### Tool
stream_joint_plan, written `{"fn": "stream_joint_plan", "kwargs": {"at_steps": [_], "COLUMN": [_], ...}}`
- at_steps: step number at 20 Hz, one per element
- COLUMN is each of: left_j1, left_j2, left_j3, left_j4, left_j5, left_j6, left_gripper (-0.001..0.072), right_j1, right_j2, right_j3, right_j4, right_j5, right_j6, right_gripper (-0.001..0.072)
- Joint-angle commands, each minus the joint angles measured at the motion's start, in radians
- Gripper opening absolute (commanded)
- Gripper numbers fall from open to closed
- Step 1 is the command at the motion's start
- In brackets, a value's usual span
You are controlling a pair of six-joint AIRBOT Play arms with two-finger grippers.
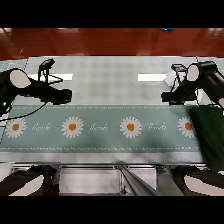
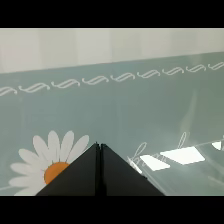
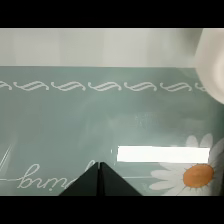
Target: Fold the shirts.
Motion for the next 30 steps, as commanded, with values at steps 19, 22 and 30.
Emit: {"fn": "stream_joint_plan", "kwargs": {"at_steps": [19, 22, 30], "left_j1": [0.137, 0.138, 0.438], "left_j2": [0.388, 0.366, 0.453], "left_j3": [-0.117, -0.119, -0.043], "left_j4": [0.041, 0.041, 0.086], "left_j5": [-0.019, 0.001, -0.041], "left_j6": [0.042, 0.034, 0.048], "left_gripper": [0.051, 0.051, 0.051], "right_j1": [-0.341, -0.34, -0.34], "right_j2": [-0.314, -0.366, -0.088], "right_j3": [0.194, 0.194, 0.365], "right_j4": [-0.043, 0.005, 0.22], "right_j5": [-0.463, -0.421, -0.314], "right_j6": [0.006, 0.002, -0.207], "right_gripper": [0.0416, 0.0251, 0.003]}}
